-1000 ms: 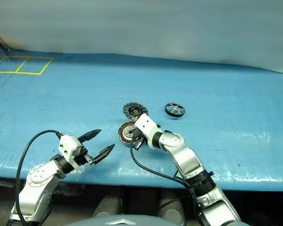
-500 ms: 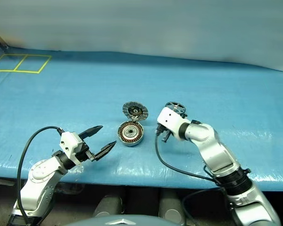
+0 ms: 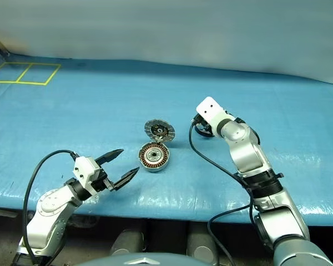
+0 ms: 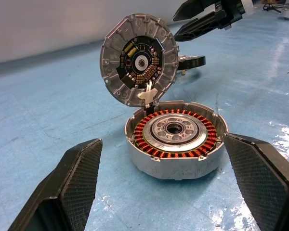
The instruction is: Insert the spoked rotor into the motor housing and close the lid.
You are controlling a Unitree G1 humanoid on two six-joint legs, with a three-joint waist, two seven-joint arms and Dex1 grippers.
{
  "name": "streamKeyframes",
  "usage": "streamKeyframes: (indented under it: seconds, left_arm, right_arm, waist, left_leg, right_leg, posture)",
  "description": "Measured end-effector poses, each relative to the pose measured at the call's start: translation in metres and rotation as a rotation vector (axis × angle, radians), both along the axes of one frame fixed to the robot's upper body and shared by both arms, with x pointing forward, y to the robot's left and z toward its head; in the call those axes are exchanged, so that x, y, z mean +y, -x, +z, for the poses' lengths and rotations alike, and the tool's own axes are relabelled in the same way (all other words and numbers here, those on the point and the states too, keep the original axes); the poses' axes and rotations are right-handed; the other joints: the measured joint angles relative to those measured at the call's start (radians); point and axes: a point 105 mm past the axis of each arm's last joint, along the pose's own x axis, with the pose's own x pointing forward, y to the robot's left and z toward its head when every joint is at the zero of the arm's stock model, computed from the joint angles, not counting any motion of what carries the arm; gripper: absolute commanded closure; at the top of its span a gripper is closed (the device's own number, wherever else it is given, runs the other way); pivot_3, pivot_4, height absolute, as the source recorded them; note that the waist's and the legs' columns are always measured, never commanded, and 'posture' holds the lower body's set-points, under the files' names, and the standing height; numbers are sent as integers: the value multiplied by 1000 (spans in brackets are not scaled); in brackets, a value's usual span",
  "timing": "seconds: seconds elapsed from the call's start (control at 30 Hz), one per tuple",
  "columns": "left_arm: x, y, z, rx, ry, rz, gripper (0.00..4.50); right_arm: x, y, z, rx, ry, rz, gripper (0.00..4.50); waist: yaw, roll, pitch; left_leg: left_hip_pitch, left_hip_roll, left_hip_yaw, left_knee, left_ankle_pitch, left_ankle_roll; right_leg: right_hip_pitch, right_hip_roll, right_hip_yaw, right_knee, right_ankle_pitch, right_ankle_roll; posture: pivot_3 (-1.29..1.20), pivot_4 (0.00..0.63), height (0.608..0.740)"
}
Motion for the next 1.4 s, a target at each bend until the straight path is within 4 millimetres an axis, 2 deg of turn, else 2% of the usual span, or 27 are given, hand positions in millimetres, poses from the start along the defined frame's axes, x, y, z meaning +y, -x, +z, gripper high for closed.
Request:
streamKeyframes:
  seconds: [0.13, 0.33, 0.6, 1.4]
  left_arm:
    - [0, 1, -1, 3, 4, 11, 116]
    - [3, 3, -6, 20, 1, 28, 116]
    - [3, 3, -6, 25, -2, 29, 116]
    - [4, 2, -7, 26, -8, 36, 116]
  right_arm:
    - [-10, -5, -20, 59, -17, -54, 1932]
    - [-9, -3, -21, 55, -38, -52, 1932]
    - [9, 13, -30, 107, -141, -6, 1932]
    - [9, 16, -43, 160, -153, -44, 1932]
  waist:
    - [-2, 0, 0]
    - [-3, 1, 0]
    - [-3, 1, 0]
    - [-3, 1, -1]
  left_leg:
    - [0, 0, 0, 0, 0, 0]
    - [2, 0, 0, 0, 0, 0]
    - [2, 0, 0, 0, 0, 0]
    - [5, 0, 0, 1, 0, 0]
  right_leg:
    - [0, 0, 0, 0, 0, 0]
    - [2, 0, 0, 1, 0, 0]
    - [2, 0, 0, 1, 0, 0]
    - [5, 0, 0, 1, 0, 0]
  posture:
    - [0, 150, 740]
    - [0, 150, 740]
    - [0, 150, 740]
    - [0, 150, 740]
